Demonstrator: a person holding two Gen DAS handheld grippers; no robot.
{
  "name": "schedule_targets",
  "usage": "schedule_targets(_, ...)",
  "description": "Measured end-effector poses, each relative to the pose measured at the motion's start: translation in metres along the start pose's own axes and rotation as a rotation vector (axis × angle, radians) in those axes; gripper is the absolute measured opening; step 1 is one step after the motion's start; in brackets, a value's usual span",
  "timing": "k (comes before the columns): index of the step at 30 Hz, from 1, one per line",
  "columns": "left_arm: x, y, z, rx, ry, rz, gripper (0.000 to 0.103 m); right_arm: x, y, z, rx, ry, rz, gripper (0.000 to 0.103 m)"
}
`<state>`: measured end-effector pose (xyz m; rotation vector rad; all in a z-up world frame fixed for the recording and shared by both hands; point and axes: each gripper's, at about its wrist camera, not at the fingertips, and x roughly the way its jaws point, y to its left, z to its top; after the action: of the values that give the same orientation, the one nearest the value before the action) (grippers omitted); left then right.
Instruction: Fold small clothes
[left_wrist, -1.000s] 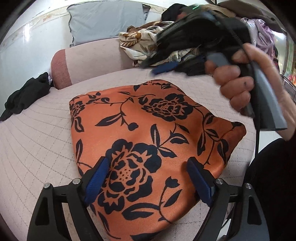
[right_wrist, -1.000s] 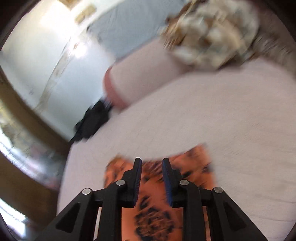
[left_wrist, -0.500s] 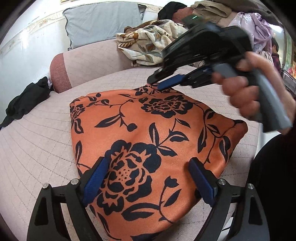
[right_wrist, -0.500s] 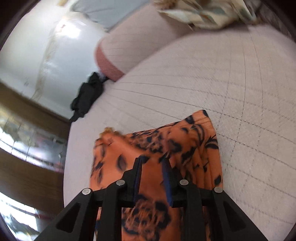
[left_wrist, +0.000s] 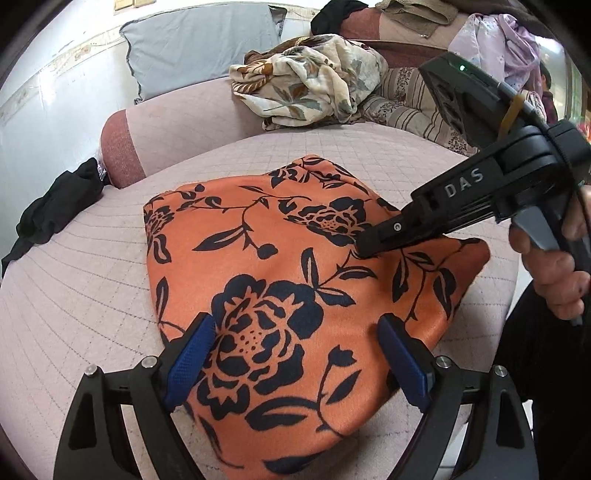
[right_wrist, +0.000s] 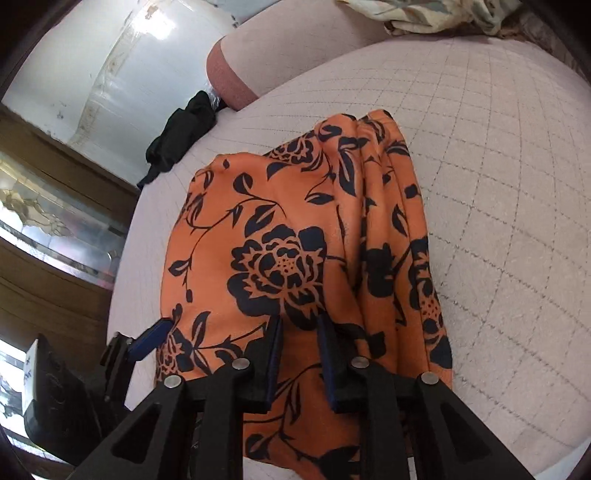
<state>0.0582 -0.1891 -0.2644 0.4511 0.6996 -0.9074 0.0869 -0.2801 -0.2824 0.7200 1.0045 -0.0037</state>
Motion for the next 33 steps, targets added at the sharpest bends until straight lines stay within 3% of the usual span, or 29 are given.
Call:
schedule_targets(3, -0.019, 0.021, 0.001, -0.080, -0.032, -0.043, 0.089, -0.003, -0.004, -0.004, 0.023, -0.014, -0.001, 0.015)
schedule_targets(4, -0.026, 0.034, 0.000, -0.123, -0.051, -0.039, 0.089, -0.006, -0.006, -0.005, 0.026, -0.020, -0.012, 0.008)
schedule_targets(5, -0.033, 0.050, 0.000, -0.180, -0.070, -0.023, 0.090, -0.009, -0.008, -0.008, 0.028, -0.026, -0.031, 0.003)
schedule_targets(8, -0.040, 0.093, -0.005, -0.348, -0.087, 0.056, 0.089, -0.012, -0.012, -0.012, 0.026, -0.029, -0.038, 0.003)
schedule_targets(11, -0.027, 0.110, -0.010, -0.421, -0.026, 0.117, 0.089, -0.013, -0.009, -0.016, 0.012, -0.024, -0.074, 0.003)
schedule_targets(14, -0.006, 0.087, -0.008, -0.301, 0.061, 0.156, 0.090, -0.016, 0.002, -0.009, 0.033, -0.004, -0.115, 0.004)
schedule_targets(18, -0.001, 0.056, -0.002, -0.123, 0.030, 0.263, 0.090, -0.022, 0.017, -0.007, 0.011, 0.034, -0.116, 0.010)
schedule_targets(21, 0.006, 0.073, -0.003, -0.204, 0.074, 0.180, 0.090, -0.014, 0.014, -0.022, -0.016, 0.111, -0.171, 0.008)
schedule_targets(24, 0.012, 0.095, -0.005, -0.329, 0.112, 0.086, 0.090, -0.008, 0.003, -0.022, 0.022, 0.127, -0.167, 0.003)
schedule_targets(26, 0.010, 0.094, -0.008, -0.338, 0.113, 0.078, 0.090, -0.012, 0.008, -0.006, 0.065, 0.135, -0.186, 0.004)
schedule_targets(28, 0.008, 0.088, -0.008, -0.305, 0.105, 0.099, 0.090, -0.021, 0.031, 0.016, -0.013, 0.041, -0.236, 0.010)
schedule_targets(33, 0.012, 0.083, -0.005, -0.295, 0.107, 0.104, 0.090, 0.012, 0.087, 0.075, -0.110, 0.040, -0.107, 0.010)
